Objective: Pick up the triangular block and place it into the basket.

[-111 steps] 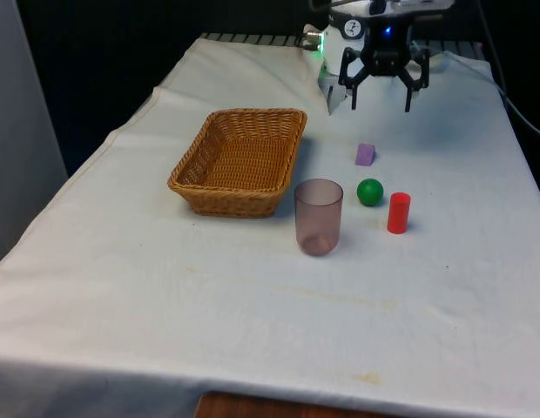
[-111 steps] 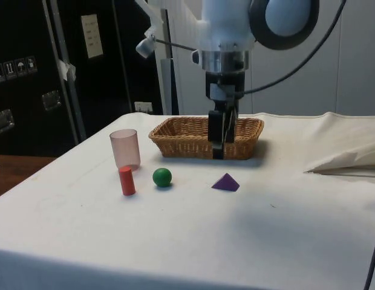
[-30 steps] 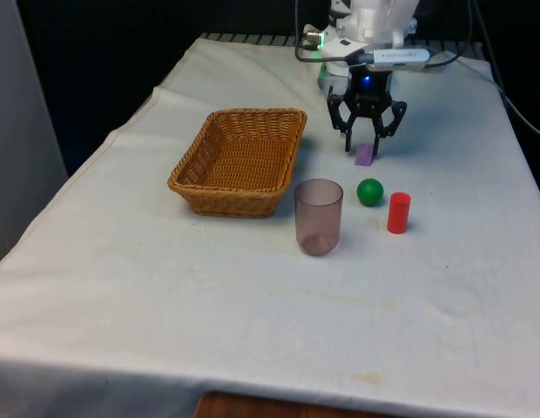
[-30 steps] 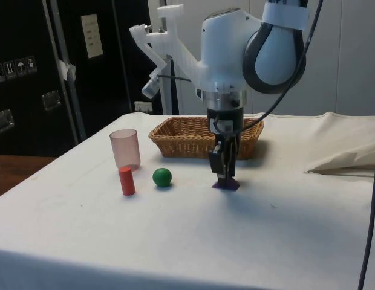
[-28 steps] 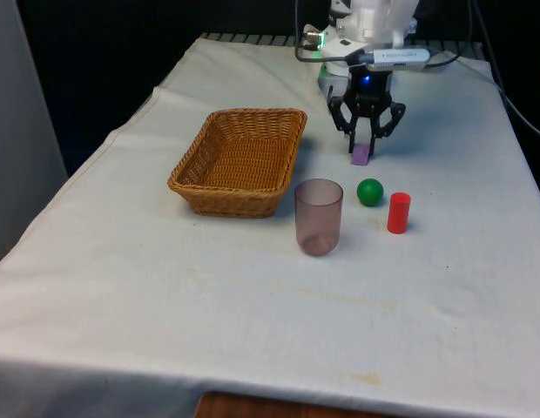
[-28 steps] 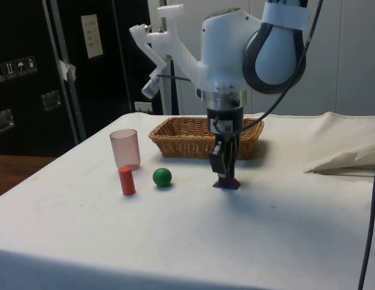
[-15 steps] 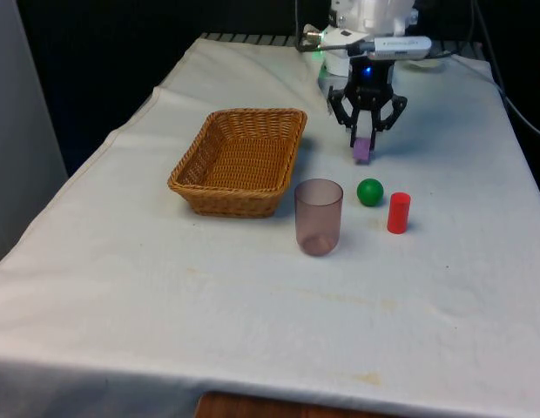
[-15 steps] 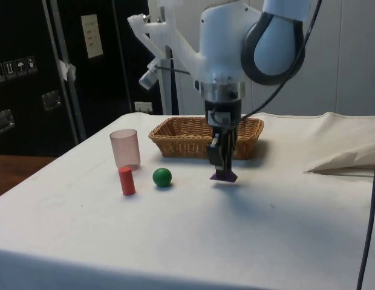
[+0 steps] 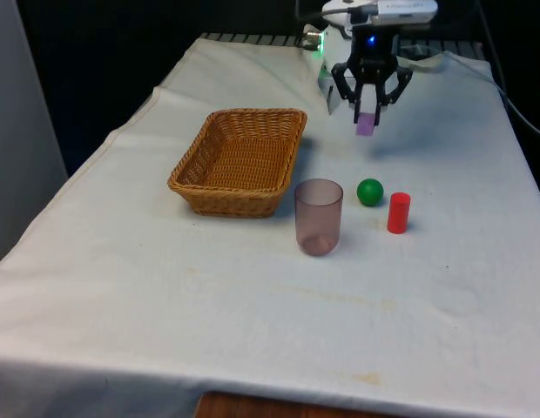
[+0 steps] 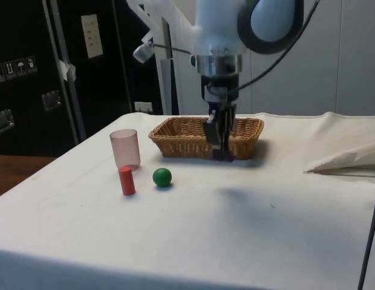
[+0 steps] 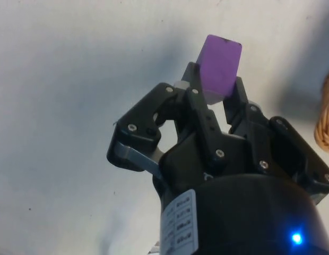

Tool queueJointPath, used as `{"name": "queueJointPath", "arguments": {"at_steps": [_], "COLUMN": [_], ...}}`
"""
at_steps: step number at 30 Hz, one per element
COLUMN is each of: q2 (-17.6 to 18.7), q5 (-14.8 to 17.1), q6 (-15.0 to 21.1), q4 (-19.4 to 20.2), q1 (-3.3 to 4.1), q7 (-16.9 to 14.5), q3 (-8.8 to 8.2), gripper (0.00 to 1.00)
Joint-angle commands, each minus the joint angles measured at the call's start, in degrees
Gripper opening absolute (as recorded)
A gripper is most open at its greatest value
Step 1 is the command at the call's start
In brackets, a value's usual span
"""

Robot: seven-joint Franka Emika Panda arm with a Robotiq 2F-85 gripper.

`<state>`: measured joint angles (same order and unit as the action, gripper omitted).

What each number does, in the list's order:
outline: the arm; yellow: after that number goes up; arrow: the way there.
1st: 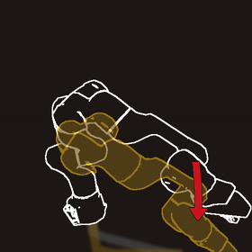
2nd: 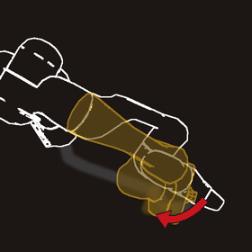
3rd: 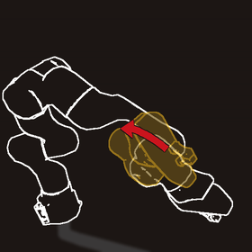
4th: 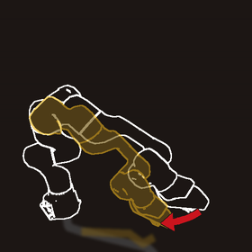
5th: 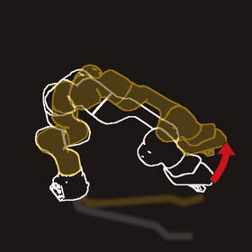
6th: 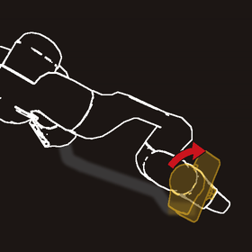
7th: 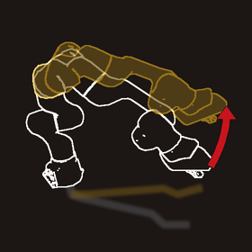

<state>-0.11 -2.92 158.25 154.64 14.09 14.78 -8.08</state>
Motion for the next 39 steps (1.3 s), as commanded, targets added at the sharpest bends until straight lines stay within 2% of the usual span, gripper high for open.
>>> {"name": "queueJointPath", "arguments": {"at_steps": [1, 2, 3, 4, 11, 13, 14, 19, 22, 23, 24, 25, 30, 31, 33, 38, 39], "q2": [-0.5, -1.5, -1.5, -2.0, -5.8, -6.0, -6.5, -7.3, -7.4, -7.3, -7.4, -7.4, -6.8, -7.1, -6.4, -4.8, -5.2], "q5": [-1.7, -1.8, -0.1, -1.8, -1.8, -0.6, -1.8, -2.5, -3.1, -2.1, -3.2, -3.3, -4.0, -3.3, -4.0, -3.8, -3.3], "q6": [-0.9, -2.1, -1.7, -2.6, -6.9, -6.8, -7.7, -9.4, -10.8, -10.0, -11.1, -11.5, -12.9, -12.5, -13.2, -13.6, -13.2], "q4": [-0.1, -0.2, -0.1, -0.3, -0.8, -0.7, -1.1, -2.2, -3.6, -3.3, -4.0, -4.4, -6.7, -6.3, -7.5, -9.7, -9.2], "q1": [-0.29, -0.29, 0.00, -0.34, -0.40, -0.06, -0.46, -0.74, -0.86, -0.40, -0.86, -0.92, -0.92, -0.63, -0.97, -0.92, -0.63], "q7": [1.0, 1.0, 0.0, 1.0, 0.9, 0.1, 0.8, 0.7, 0.3, 0.0, 0.2, 0.0, -1.3, -1.6, -2.0, -3.7, -3.7], "q3": [-0.23, -0.17, 0.00, -0.17, 0.06, 0.00, 0.00, -0.34, -1.03, -1.03, -1.20, -1.49, -3.15, -3.21, -3.72, -5.44, -5.27], "gripper": [0.33, 0.33, 0.33, 0.33, 0.33, 0.33, 0.33, 0.33, 0.33, 0.33, 0.33, 0.33, 0.33, 0.33, 0.33, 0.33, 0.33]}}
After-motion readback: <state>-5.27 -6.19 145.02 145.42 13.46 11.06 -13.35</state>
